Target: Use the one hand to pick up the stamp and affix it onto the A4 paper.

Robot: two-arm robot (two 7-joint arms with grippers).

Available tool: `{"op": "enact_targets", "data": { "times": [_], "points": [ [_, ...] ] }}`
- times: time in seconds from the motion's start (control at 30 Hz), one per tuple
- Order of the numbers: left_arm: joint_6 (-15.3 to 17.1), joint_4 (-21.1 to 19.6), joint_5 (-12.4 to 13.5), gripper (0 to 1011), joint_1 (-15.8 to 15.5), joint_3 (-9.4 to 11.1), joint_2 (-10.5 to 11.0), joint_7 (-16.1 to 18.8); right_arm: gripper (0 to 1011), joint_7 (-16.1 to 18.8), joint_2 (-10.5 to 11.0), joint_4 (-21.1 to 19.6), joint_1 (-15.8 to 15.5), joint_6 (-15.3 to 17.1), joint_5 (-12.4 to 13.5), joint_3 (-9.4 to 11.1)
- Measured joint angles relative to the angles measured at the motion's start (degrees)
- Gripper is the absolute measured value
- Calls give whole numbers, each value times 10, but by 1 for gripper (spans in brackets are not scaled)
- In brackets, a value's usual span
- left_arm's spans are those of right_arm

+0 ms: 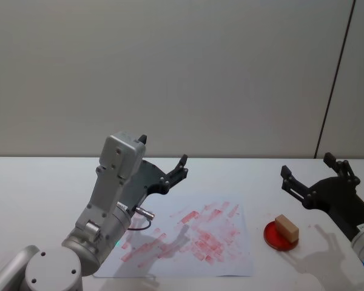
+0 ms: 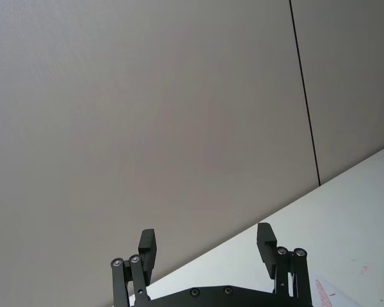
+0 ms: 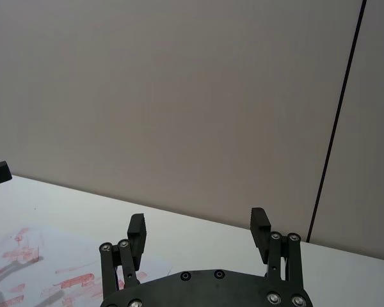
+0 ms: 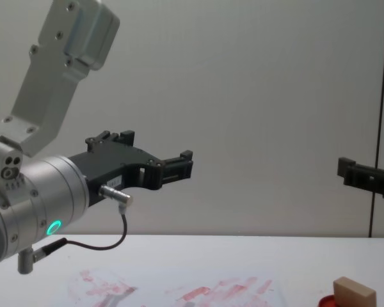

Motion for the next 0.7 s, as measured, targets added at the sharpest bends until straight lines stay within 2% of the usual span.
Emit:
{"op": "enact_targets", "data": {
  "times": [0.7],
  "points": [
    [0,0,0,1003,0,0,0,0,1001,0,0,0,0,0,-1,0]
  ]
}}
